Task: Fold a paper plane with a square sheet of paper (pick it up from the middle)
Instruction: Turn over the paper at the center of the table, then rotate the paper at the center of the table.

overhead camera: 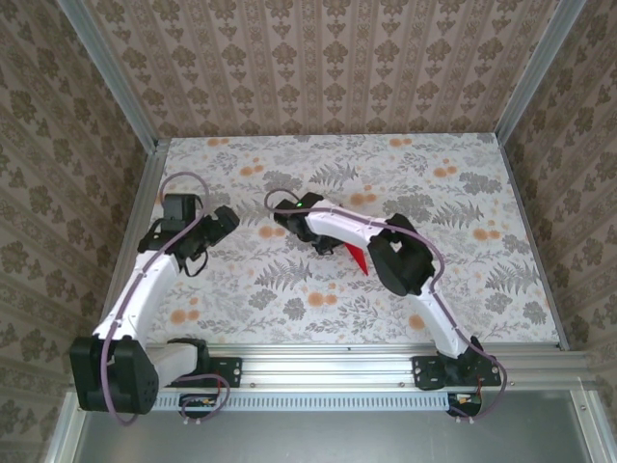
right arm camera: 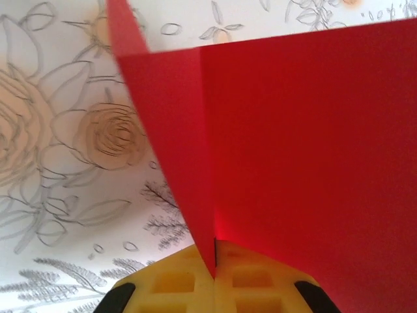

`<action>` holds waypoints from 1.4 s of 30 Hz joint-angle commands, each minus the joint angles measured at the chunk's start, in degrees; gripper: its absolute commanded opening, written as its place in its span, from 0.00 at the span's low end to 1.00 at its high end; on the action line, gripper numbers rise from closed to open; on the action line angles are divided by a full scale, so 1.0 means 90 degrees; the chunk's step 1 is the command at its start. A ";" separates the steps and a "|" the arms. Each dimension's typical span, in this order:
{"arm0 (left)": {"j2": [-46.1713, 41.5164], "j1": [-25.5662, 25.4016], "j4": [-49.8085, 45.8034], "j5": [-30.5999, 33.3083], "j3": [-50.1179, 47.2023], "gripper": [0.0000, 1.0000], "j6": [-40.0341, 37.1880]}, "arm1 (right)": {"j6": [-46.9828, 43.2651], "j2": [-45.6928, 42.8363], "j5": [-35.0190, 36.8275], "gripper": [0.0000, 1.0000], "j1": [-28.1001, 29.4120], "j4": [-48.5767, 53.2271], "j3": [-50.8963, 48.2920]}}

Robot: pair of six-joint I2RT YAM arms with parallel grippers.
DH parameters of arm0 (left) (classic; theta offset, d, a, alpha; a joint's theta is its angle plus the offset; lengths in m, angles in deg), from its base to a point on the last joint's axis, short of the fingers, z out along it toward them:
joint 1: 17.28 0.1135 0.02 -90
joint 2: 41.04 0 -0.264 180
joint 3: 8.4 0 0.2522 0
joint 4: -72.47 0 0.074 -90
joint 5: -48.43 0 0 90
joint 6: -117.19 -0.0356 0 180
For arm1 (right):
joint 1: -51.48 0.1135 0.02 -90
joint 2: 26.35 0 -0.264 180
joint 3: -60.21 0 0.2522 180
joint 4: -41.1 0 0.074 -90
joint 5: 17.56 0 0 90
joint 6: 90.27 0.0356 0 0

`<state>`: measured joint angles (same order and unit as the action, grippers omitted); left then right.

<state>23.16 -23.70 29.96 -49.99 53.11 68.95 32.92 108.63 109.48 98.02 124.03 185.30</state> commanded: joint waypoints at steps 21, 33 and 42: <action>0.0165 0.0539 -0.0080 -0.1034 -0.0209 1.00 -0.0148 | -0.0436 -0.2487 -0.3339 0.44 0.0783 -0.1718 -0.1366; 0.0714 -0.0147 0.0200 -0.0827 -0.0095 1.00 -0.0183 | -0.2026 -0.4113 -0.4556 0.50 -0.0829 -0.3287 -0.4532; 0.0891 -0.0520 0.0266 -0.0630 -0.0177 1.00 0.0004 | -0.2438 -0.3253 -0.4481 0.49 -0.1137 -0.3350 -0.4423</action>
<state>30.70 -27.54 31.99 -57.08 51.52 68.01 13.40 77.02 70.16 88.47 94.91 144.10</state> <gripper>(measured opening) 0.999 0.498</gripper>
